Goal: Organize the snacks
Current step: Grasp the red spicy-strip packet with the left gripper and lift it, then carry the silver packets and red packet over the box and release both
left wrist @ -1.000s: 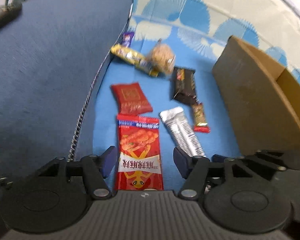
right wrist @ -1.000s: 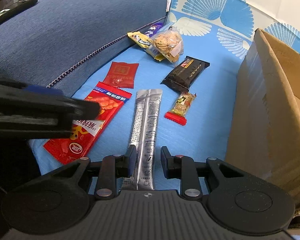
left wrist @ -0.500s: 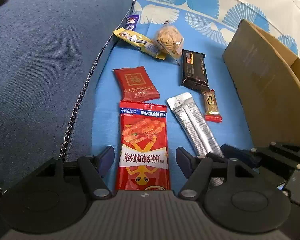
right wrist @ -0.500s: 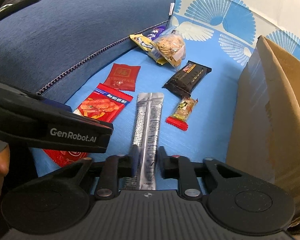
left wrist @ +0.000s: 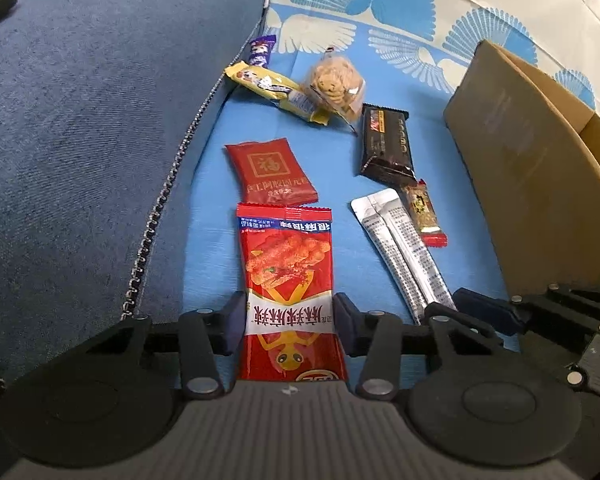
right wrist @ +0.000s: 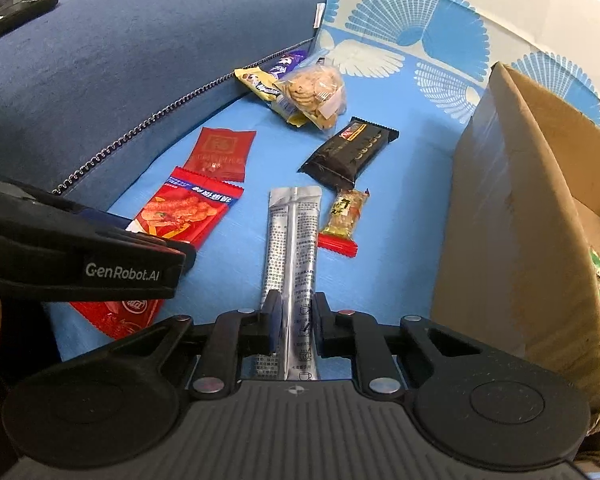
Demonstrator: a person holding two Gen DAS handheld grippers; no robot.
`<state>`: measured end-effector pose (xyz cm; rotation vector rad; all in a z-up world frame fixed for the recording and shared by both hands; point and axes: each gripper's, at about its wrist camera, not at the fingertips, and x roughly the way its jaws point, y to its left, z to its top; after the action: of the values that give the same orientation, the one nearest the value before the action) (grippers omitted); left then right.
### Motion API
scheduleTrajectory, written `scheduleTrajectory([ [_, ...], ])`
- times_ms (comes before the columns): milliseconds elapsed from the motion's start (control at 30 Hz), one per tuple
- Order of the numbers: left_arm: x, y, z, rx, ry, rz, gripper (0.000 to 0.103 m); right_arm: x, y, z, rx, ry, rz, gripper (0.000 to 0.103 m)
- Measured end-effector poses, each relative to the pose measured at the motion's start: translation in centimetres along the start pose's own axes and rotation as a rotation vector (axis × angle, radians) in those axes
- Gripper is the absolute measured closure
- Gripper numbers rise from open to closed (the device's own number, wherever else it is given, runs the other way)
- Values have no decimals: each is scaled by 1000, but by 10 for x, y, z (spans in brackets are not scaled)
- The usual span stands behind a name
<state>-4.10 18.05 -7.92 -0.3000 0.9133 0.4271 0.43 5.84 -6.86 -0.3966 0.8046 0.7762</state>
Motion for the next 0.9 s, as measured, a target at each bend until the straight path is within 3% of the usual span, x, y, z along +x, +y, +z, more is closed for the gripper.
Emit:
scheduleTrajectory([
  [600, 5, -8, -1, 43, 24, 24, 46, 2, 1, -1, -14, -6, -3, 80],
  [900, 5, -5, -1, 37, 11, 24, 51, 0, 2, -1, -26, -25, 0, 88],
])
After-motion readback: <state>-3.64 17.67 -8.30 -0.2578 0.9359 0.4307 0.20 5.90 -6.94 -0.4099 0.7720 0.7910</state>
